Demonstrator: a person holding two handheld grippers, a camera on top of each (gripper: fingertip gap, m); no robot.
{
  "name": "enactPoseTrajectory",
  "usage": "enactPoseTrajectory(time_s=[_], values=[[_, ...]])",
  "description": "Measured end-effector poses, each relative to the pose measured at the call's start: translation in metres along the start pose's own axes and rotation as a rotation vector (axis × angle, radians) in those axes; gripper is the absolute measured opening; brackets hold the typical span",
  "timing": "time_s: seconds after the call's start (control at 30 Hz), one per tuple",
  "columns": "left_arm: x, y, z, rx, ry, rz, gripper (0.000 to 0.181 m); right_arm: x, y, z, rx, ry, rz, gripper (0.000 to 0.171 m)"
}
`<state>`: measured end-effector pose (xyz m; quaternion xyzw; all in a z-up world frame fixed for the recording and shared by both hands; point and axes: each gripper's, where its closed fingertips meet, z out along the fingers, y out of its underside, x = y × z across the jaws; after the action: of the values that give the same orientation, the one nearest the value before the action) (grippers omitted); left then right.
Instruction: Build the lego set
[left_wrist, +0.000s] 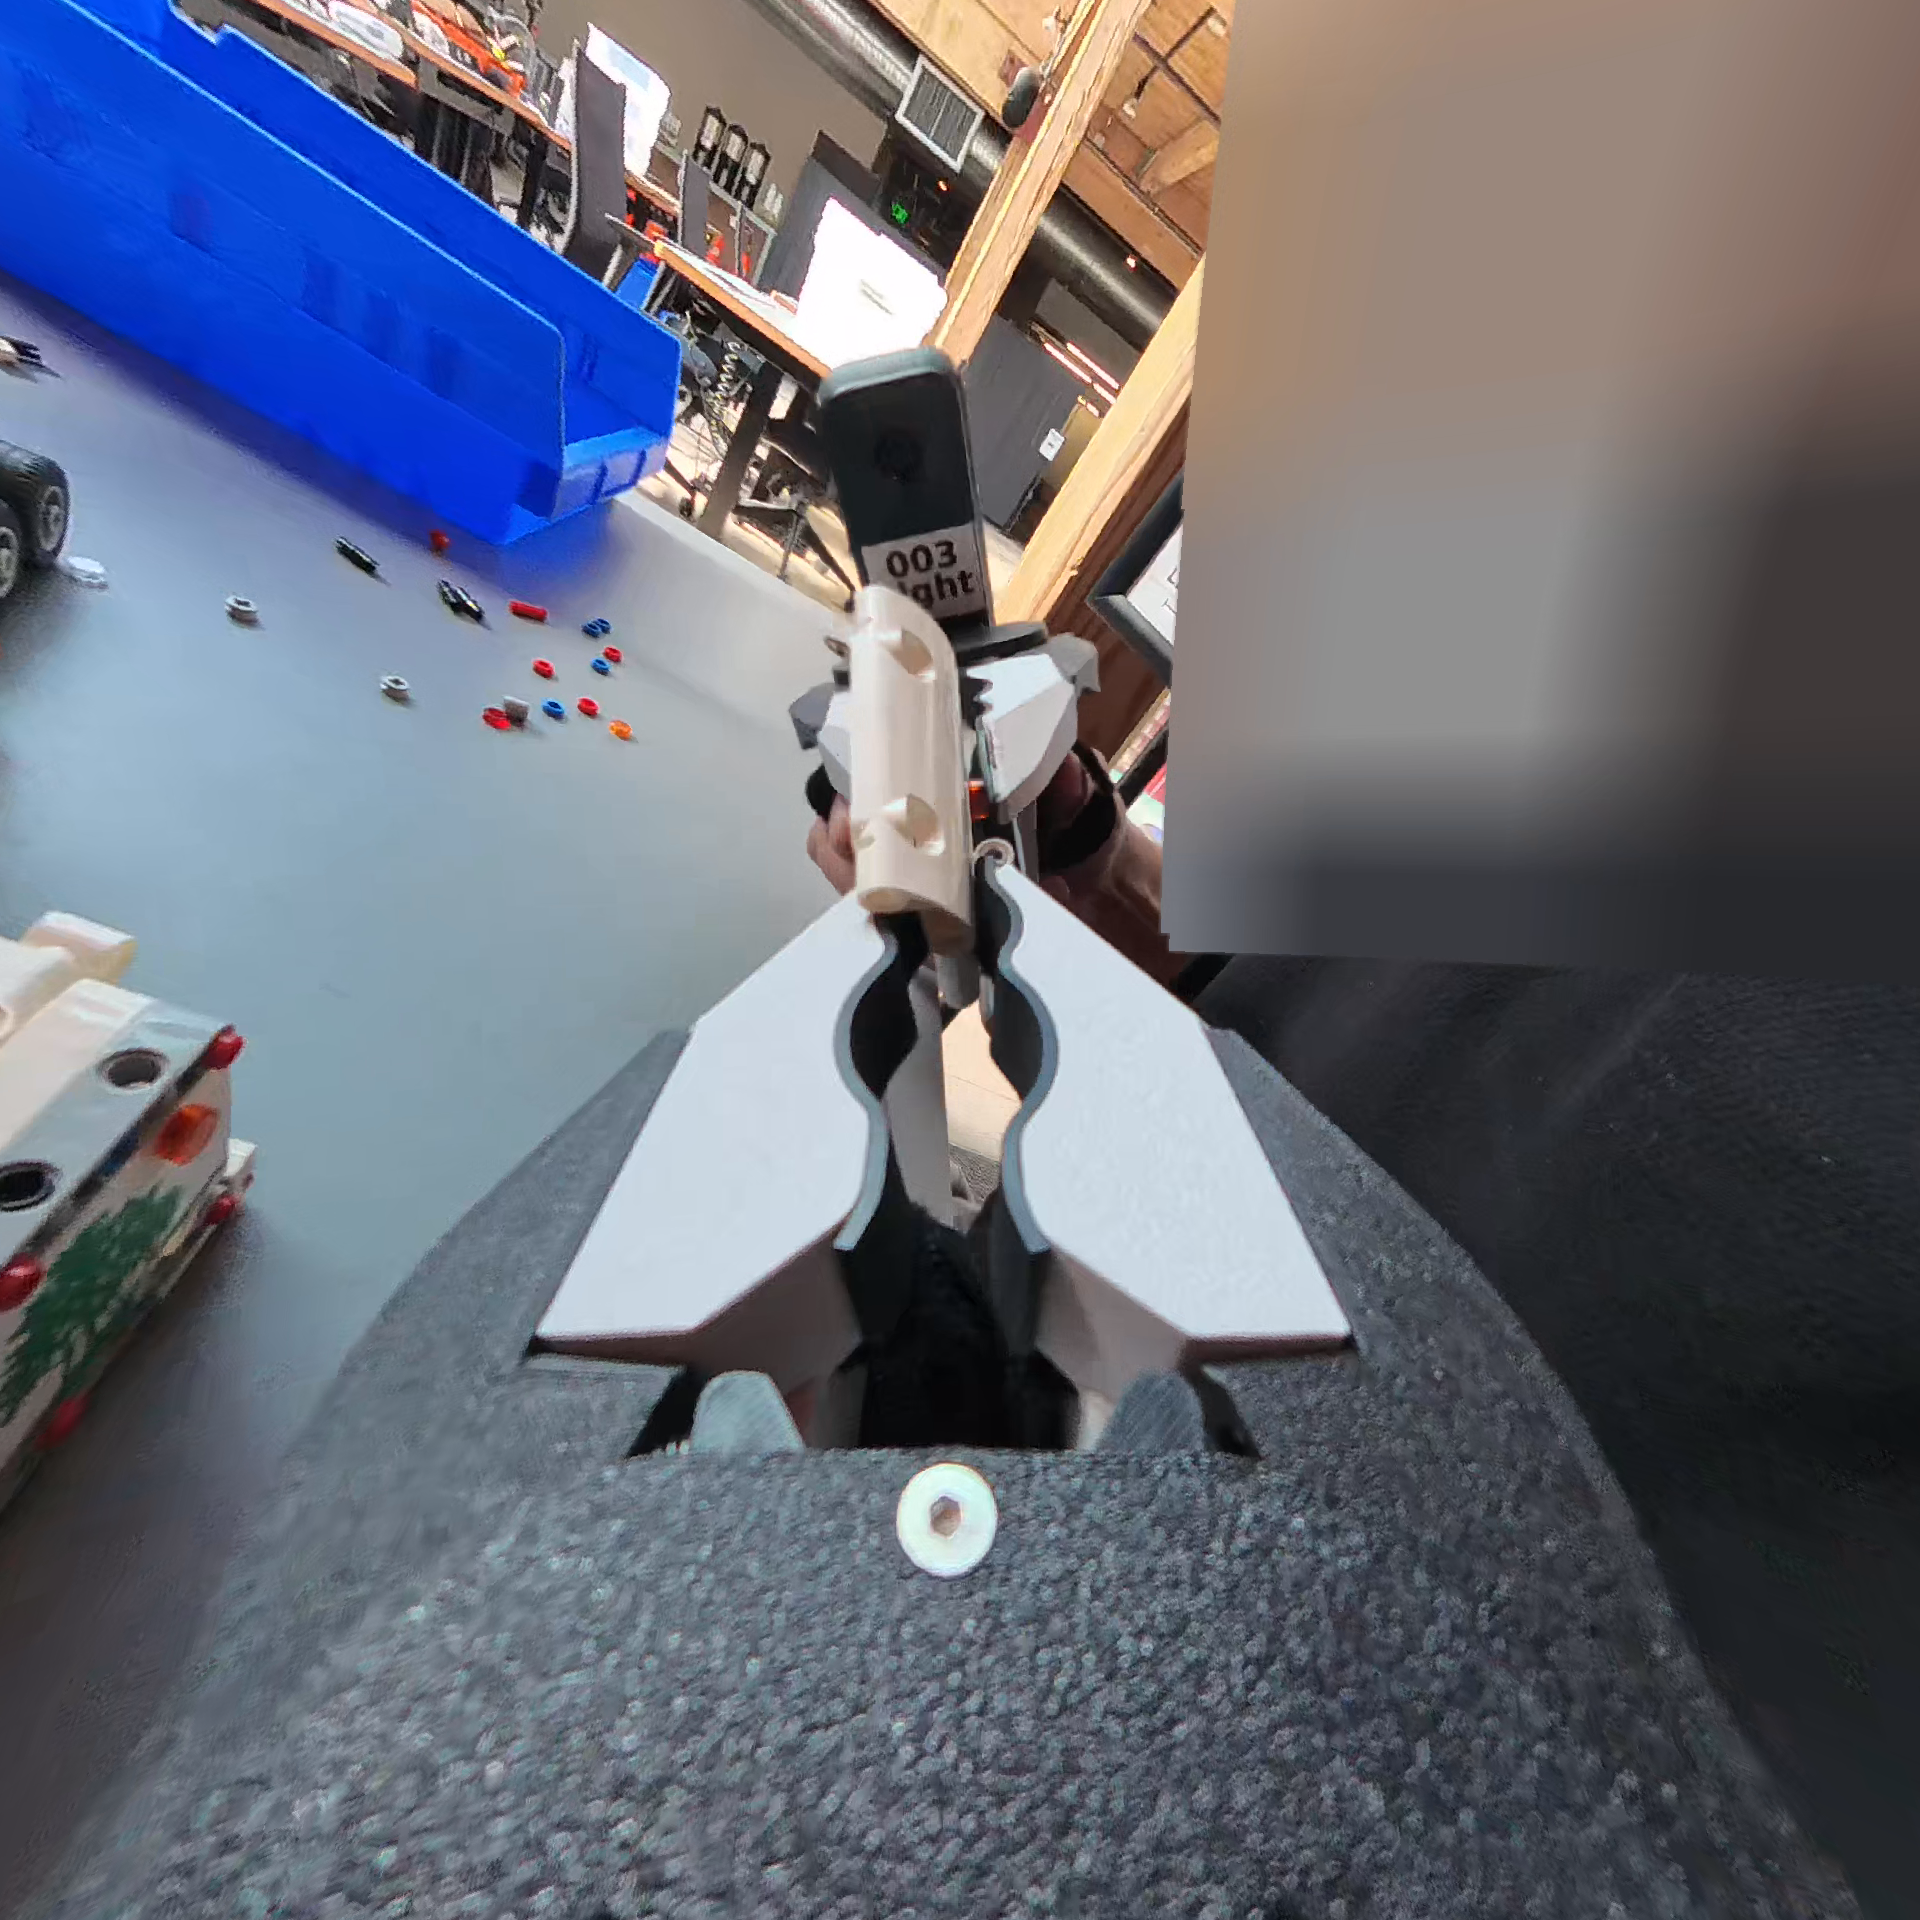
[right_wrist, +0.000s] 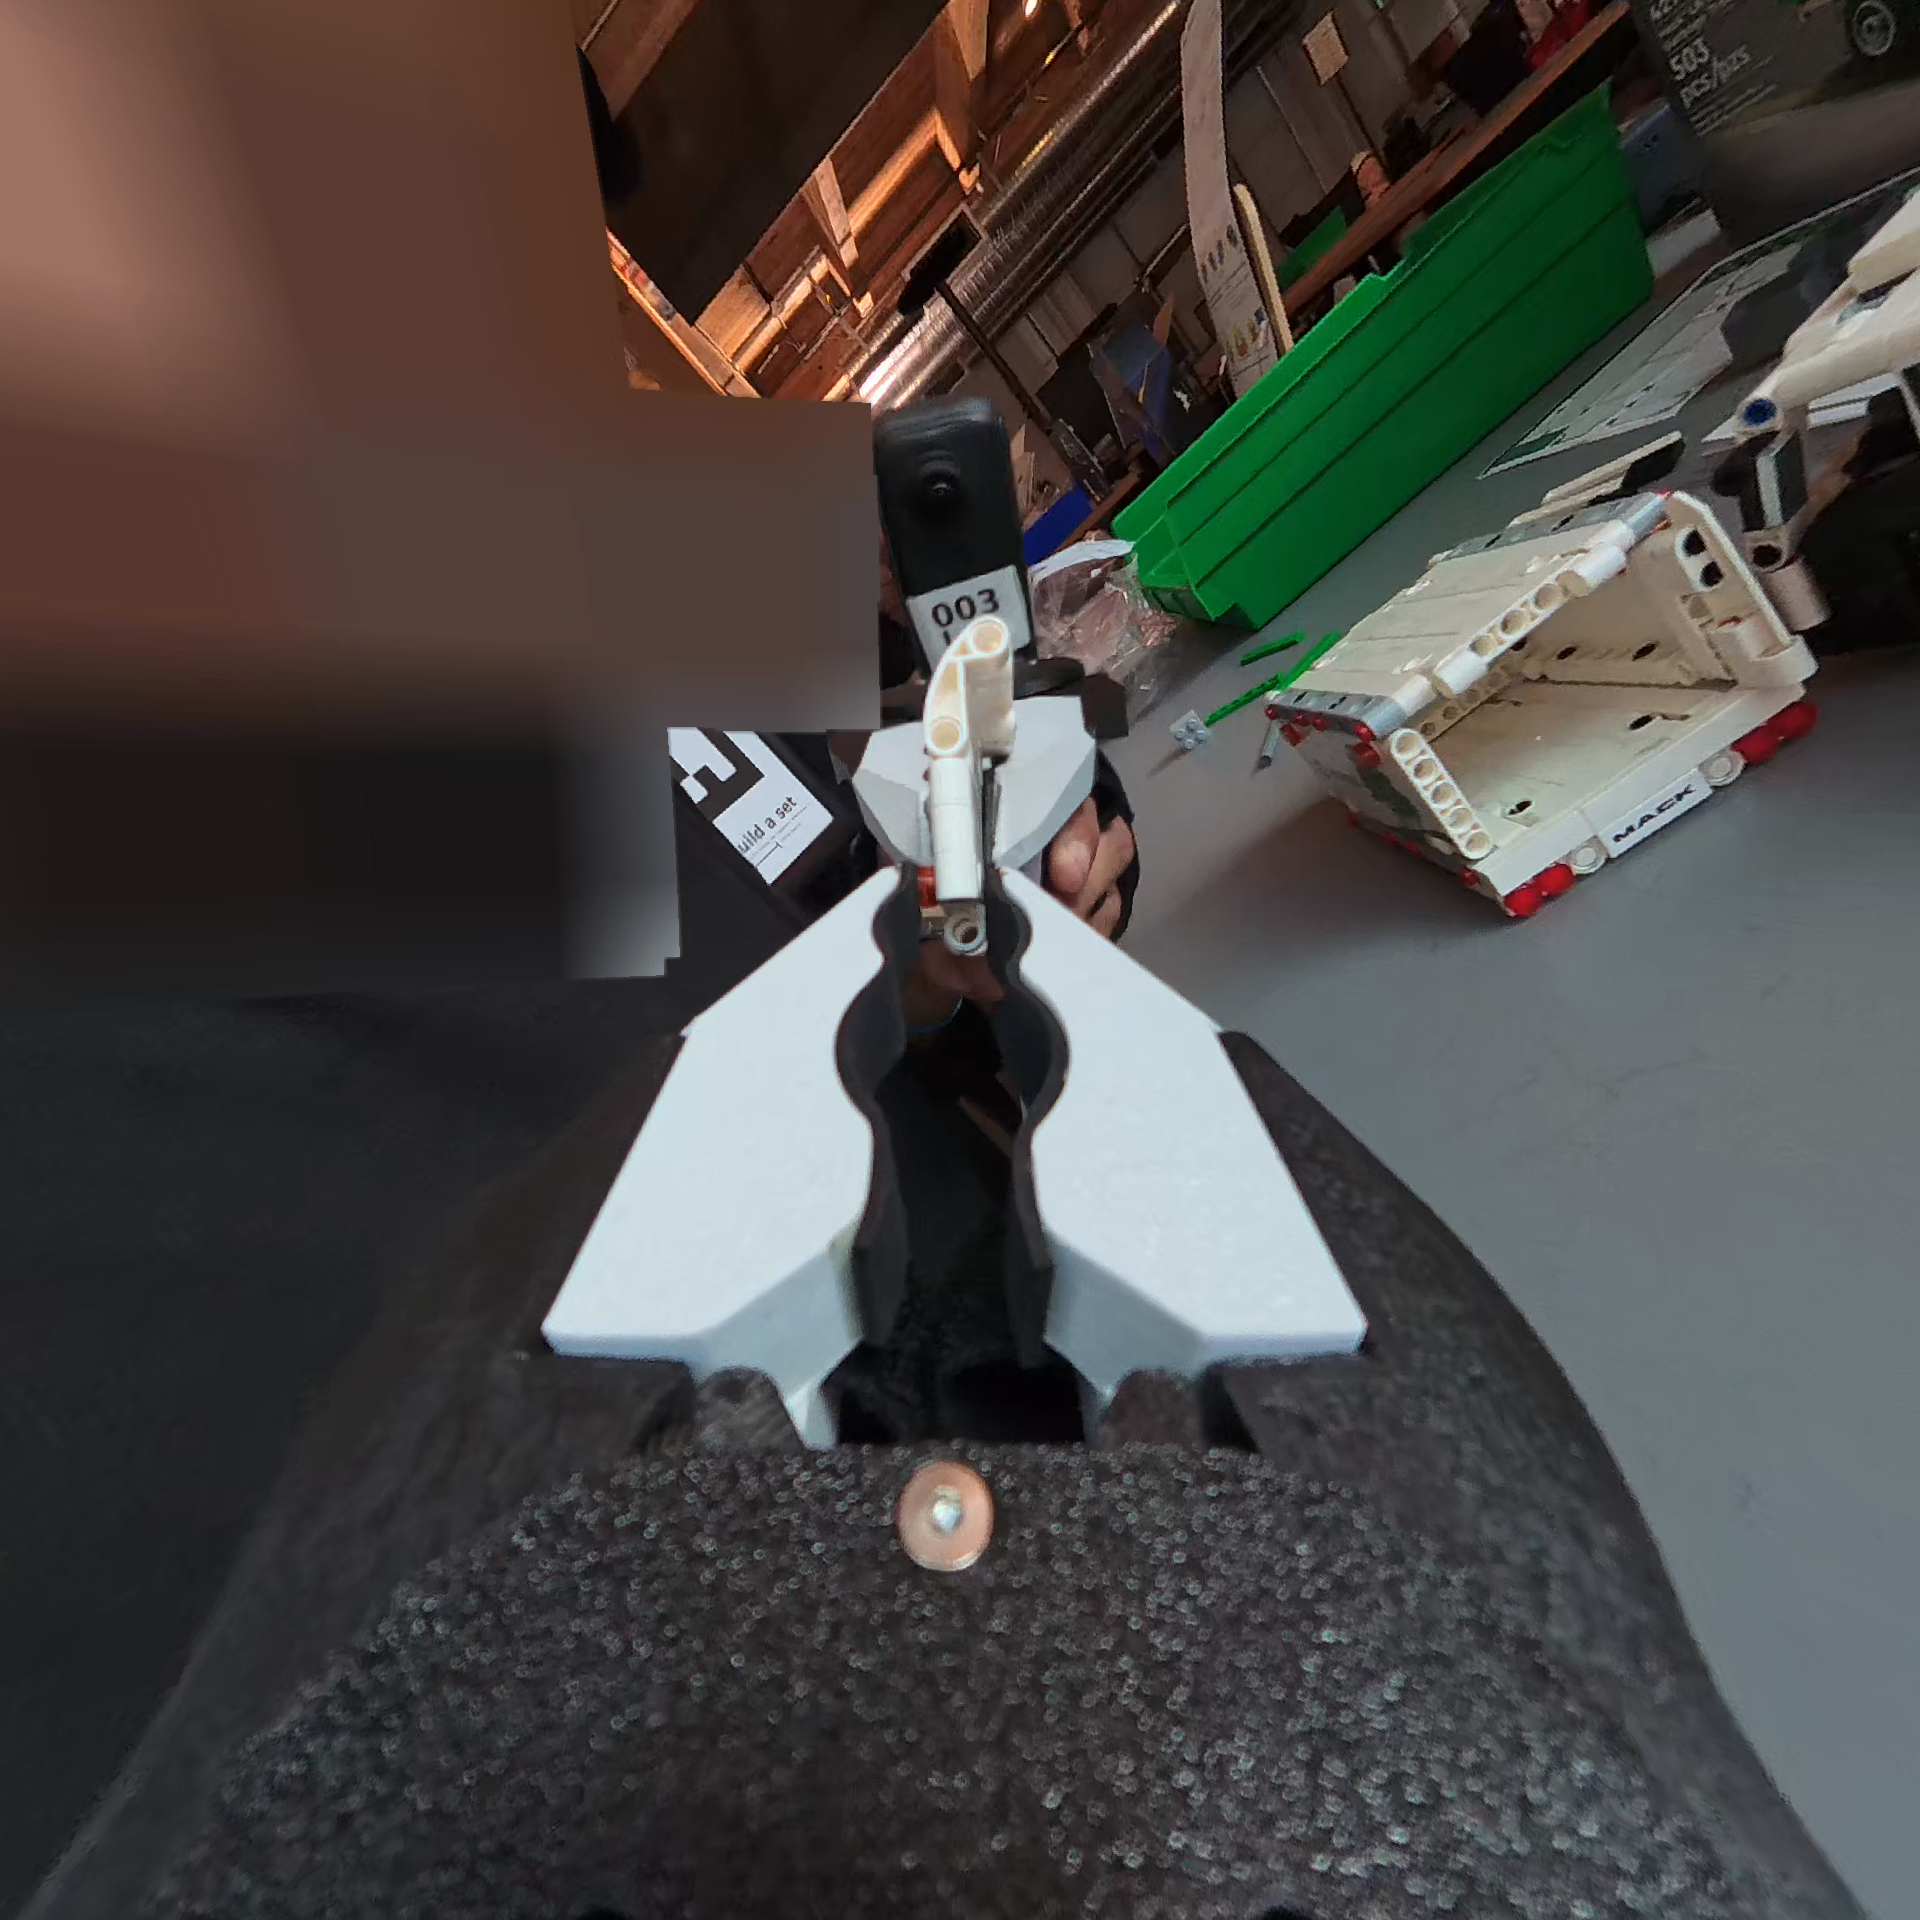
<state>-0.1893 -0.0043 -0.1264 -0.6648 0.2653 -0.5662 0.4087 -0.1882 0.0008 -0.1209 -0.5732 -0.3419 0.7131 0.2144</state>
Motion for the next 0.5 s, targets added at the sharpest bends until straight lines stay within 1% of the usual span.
enactPoseTrajectory(time_s=[0.17, 0.2, 0.27, 0.33, 0.37, 0.4, 0.43, 0.5], values=[[-0.001, 0.008, 0.006, -0.104, 0.073, -0.088, 0.005, 0.009, 0.012, -0.012, -0.131, 0.069, -0.057, 0.022], [-0.001, 0.013, 0.008, -0.151, 0.077, -0.091, 0.005, 0.011, 0.014, -0.014, -0.164, 0.086, -0.074, 0.026], [-0.004, 0.018, 0.013, -0.226, 0.059, -0.058, 0.005, 0.014, 0.013, -0.017, -0.19, 0.109, -0.082, 0.027], [-0.004, 0.024, 0.018, -0.304, 0.053, -0.024, 0.005, 0.012, 0.013, -0.016, -0.204, 0.094, -0.067, 0.023], [-0.006, 0.023, 0.02, -0.313, 0.035, -0.007, 0.005, 0.013, 0.015, -0.016, -0.225, 0.091, -0.063, 0.012], [-0.008, 0.022, 0.022, -0.325, 0.027, -0.001, 0.005, 0.012, 0.016, -0.017, -0.226, 0.087, -0.066, 0.006], [-0.01, 0.019, 0.024, -0.322, 0.021, 0.001, 0.005, 0.014, 0.013, -0.018, -0.204, 0.094, -0.068, 0.006], [-0.014, 0.008, 0.026, -0.259, 0.014, -0.018, 0.007, 0.016, 0.003, -0.022, -0.107, 0.087, -0.006, 0.006]])
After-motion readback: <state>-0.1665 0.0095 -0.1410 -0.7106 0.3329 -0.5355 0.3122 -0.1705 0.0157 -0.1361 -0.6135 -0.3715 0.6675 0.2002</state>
